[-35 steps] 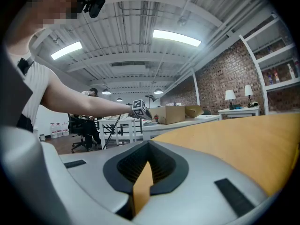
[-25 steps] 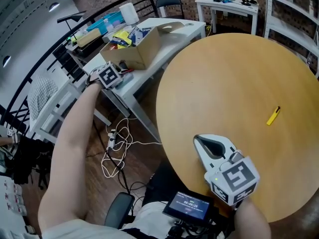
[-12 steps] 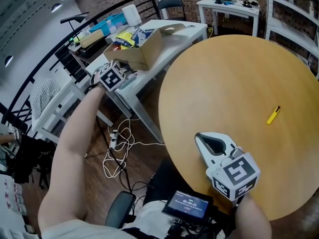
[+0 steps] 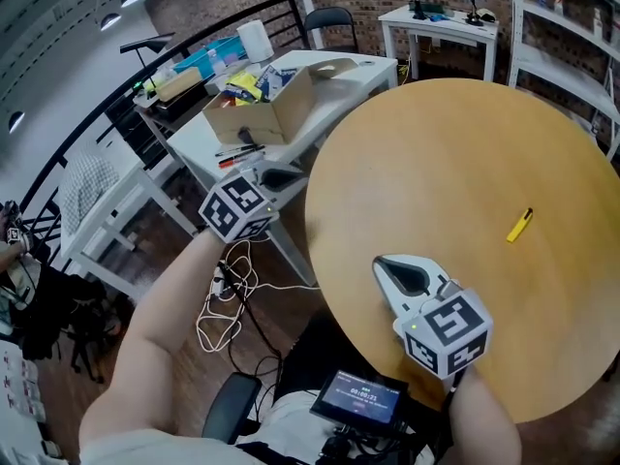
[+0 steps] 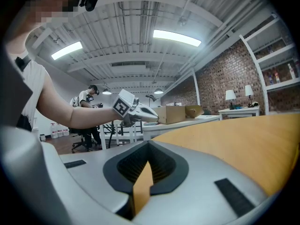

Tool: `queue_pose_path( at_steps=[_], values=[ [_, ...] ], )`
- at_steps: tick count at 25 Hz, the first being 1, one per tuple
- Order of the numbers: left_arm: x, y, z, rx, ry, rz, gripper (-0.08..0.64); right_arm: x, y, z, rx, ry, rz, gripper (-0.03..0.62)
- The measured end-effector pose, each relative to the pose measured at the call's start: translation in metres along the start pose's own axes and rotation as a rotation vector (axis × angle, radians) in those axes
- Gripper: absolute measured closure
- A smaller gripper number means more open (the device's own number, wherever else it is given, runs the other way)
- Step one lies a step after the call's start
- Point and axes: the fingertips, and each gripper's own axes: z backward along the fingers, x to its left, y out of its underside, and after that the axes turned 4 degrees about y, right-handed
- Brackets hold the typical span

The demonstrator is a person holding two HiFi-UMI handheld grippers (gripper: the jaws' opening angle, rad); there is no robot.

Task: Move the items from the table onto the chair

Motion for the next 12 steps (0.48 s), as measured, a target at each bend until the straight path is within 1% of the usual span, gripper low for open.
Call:
queue_pose_path(
  at_steps=[1,4,5,7,10,12],
  values=[
    [-0.012,-0.01,0.001,-0.052,0.024,0.046,0.538,0.0,0.0,0.0,0.002,0.002,0.001,0.588],
    [-0.048,-0.041,0.005,-0.231,0.108,0.238,0.538,-0.002,0.001,0.002,0.004,0.014,-0.002,0.588],
    [-0.059,-0.05,0.005,-0.283,0.134,0.286,0.538,-0.002,0.002,0.002,0.005,0.018,-0.003,0.588],
    [-0.08,-0.069,0.007,-0.369,0.169,0.333,0.538,-0.003,0.003,0.006,0.007,0.026,-0.007,0.588],
    [-0.106,-0.095,0.011,-0.488,0.199,0.367,0.538,-0.005,0.005,0.012,0.007,0.039,-0.009,0.588],
    [-0.122,-0.109,0.01,-0.54,0.22,0.38,0.538,-0.007,0.006,0.016,0.004,0.045,-0.011,0.588]
  ],
)
